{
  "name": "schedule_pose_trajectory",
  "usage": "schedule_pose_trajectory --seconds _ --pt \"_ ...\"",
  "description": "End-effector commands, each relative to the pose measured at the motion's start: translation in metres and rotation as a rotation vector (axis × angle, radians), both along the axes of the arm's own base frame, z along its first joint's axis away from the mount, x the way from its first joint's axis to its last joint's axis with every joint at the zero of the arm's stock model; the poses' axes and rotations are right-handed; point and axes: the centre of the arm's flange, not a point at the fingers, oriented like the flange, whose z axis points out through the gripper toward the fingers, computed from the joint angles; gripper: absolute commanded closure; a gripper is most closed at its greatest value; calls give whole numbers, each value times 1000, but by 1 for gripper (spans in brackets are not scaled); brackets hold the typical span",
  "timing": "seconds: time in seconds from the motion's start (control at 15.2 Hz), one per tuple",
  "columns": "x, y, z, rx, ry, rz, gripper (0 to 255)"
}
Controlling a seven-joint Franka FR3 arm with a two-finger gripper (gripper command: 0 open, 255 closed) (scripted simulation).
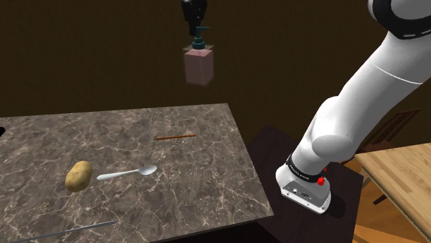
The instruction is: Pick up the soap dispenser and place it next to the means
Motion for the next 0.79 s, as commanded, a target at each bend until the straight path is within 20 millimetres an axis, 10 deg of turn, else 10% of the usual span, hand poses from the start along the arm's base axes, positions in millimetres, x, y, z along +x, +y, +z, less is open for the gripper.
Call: schedule_pose_trajectory --seconds 0.0,0.73 --pt "-10 25 5 0 -1 -2 255" --pt "-44 166 6 0 -1 -2 255"
